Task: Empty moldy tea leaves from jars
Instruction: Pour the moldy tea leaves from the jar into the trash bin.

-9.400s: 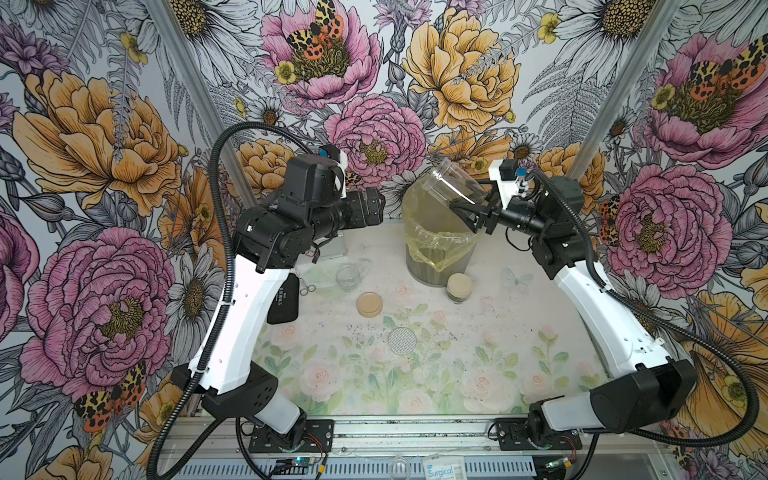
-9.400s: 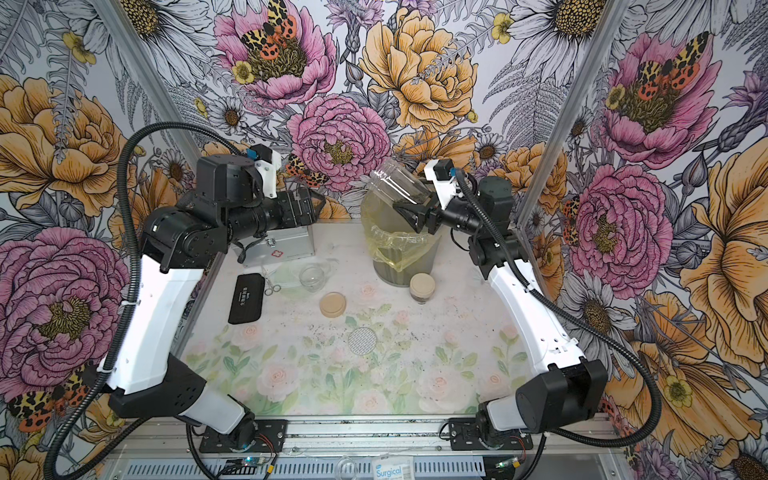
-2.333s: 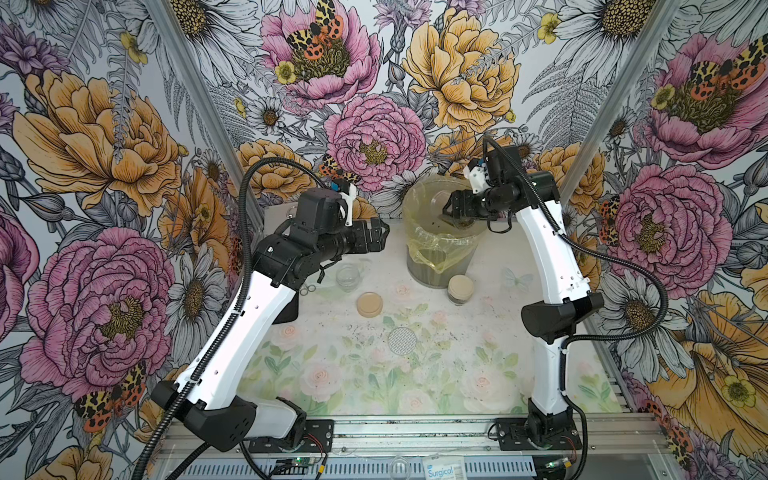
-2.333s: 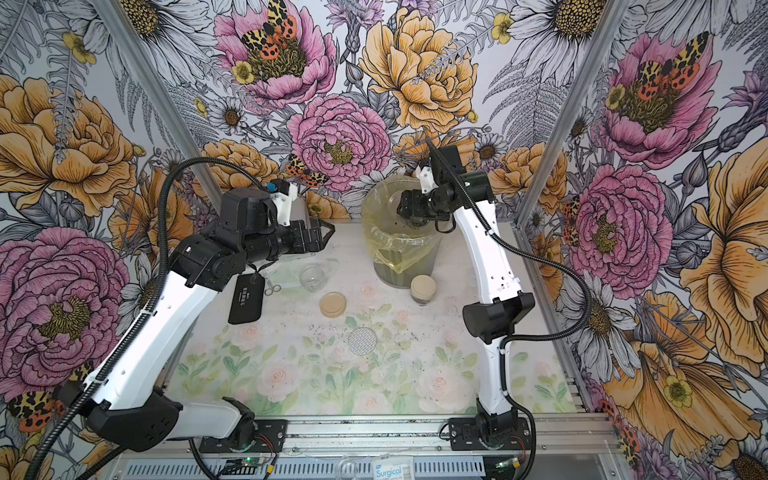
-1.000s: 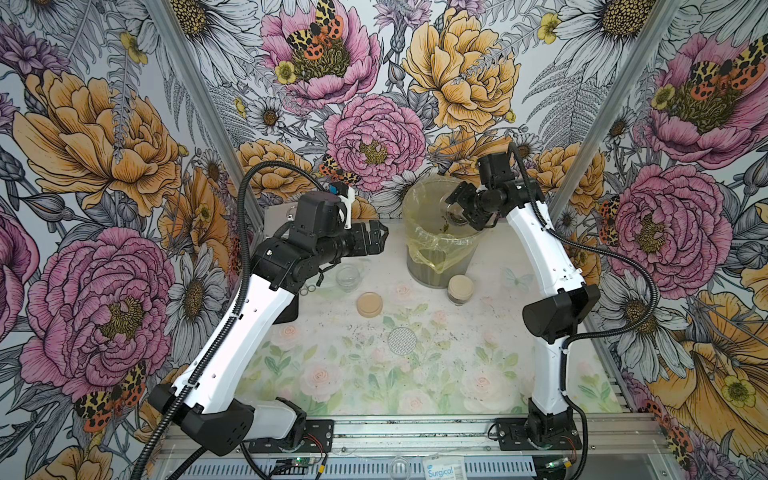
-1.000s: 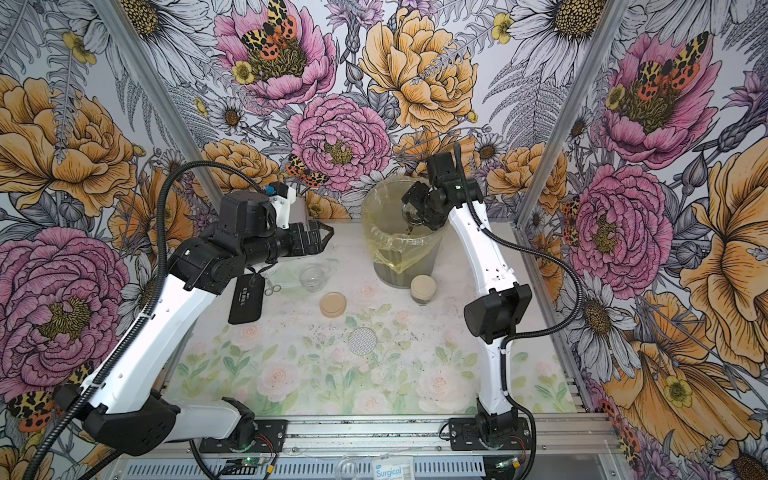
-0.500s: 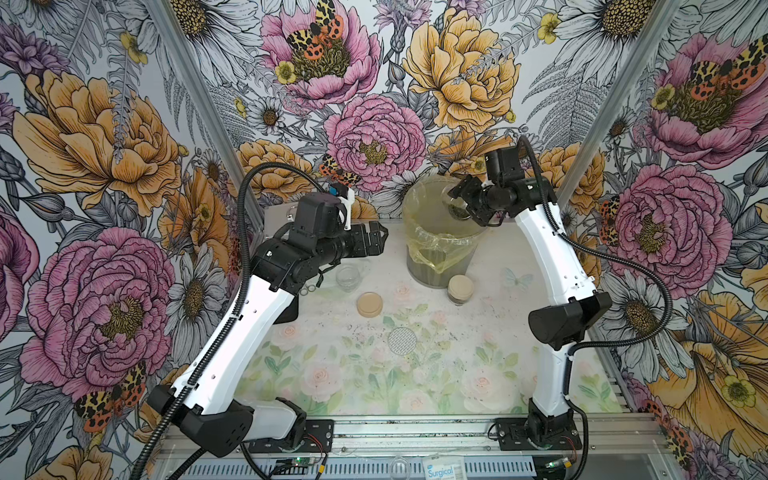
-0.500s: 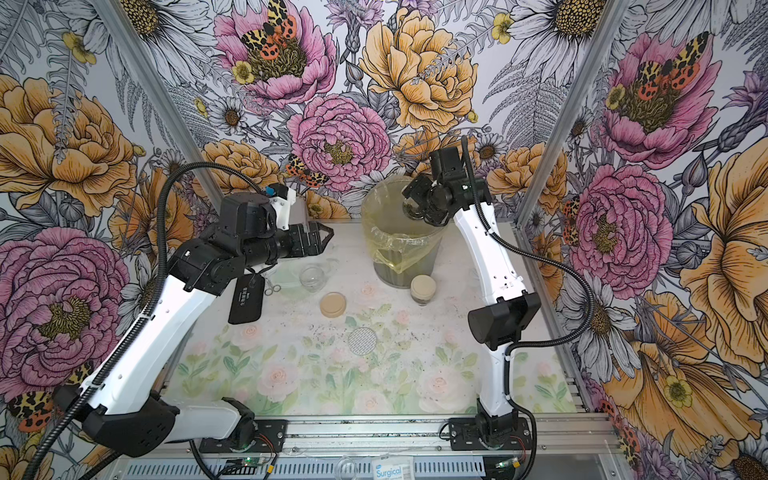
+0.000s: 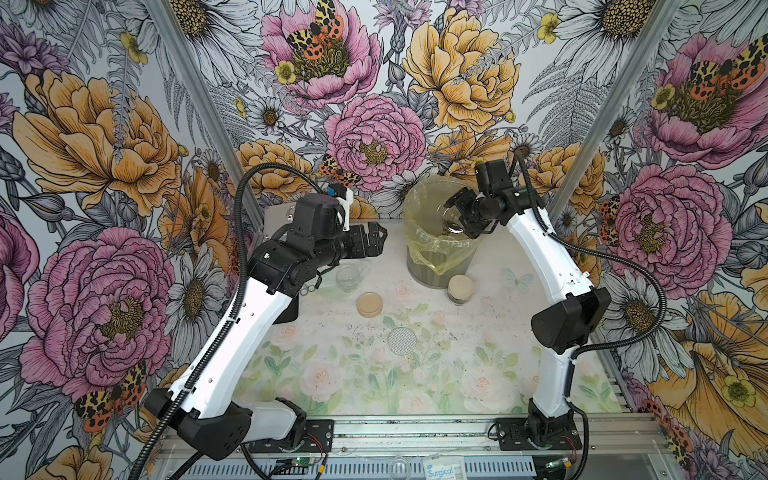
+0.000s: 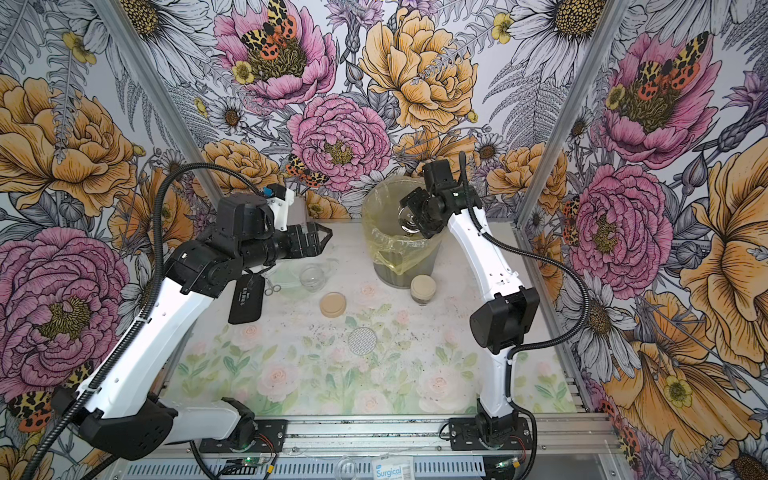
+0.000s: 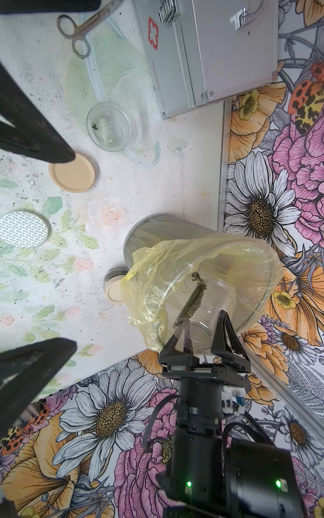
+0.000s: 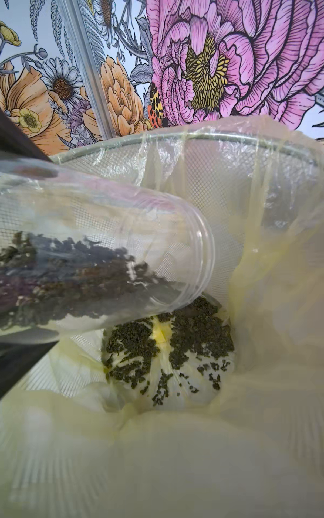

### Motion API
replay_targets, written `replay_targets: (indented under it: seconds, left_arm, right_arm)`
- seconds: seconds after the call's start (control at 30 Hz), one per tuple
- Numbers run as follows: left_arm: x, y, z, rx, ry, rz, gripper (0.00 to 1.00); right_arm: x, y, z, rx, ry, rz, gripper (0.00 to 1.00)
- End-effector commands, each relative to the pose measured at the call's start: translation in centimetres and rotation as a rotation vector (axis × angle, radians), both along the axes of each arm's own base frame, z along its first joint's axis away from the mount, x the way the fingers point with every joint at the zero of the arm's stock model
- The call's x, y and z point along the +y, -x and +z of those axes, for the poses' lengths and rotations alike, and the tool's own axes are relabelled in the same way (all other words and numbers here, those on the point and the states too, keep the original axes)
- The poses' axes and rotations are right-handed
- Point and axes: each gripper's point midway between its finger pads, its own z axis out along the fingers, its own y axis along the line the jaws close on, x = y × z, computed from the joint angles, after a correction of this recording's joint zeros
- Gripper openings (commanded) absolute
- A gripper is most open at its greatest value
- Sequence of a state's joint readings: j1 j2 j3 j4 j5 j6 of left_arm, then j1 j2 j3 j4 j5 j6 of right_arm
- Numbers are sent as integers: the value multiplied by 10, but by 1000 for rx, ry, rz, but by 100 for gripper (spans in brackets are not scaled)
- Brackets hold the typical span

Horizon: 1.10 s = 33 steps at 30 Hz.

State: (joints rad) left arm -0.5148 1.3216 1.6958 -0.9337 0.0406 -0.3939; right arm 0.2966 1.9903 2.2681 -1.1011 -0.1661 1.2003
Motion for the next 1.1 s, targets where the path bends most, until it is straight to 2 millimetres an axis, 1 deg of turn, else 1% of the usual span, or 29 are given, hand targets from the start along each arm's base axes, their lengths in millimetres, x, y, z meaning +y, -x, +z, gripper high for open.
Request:
replay_targets:
  seconds: [0.0,0.1,0.13,0.23,0.43,0.7,0.8,0.87,1.0,1.07]
  left_arm:
    - [2,0,8,-30,16,17,99]
    - [-1,-1,9,-27,18,11,99]
    - [-1,-1,9,-27,19,9,99]
    - [-2,-1,9,-27,19,8,99]
    - [0,0,10,-33,15,14,99]
    - [0,-1,10,-32,16,13,99]
    - [-2,-2,9,-28,16,11,99]
    - [-3,-2,8,-27,16,8,99]
    - [-3,-1,7,-22,15,7,99]
    - [-2,-1,8,-26,14,10,99]
  right_arm:
    - [-1,-2,35,-105,-7,-10,5]
    - [-2,1,38,-110,-4,-11,5]
    - [-2,1,36,-103,-7,-15,5]
    - [2,2,36,-96,-27,-6,5]
    - [2,6,59,-162,-20,15,5]
    - [-2,25,84,-222,-7,44,5]
    - [-5,25,79,-214,5,24,5]
    - [-2,22,71,-199,-9,22,5]
    - [14,11,44,-124,-89,24,5]
    - [19,7,35,-92,-122,13,5]
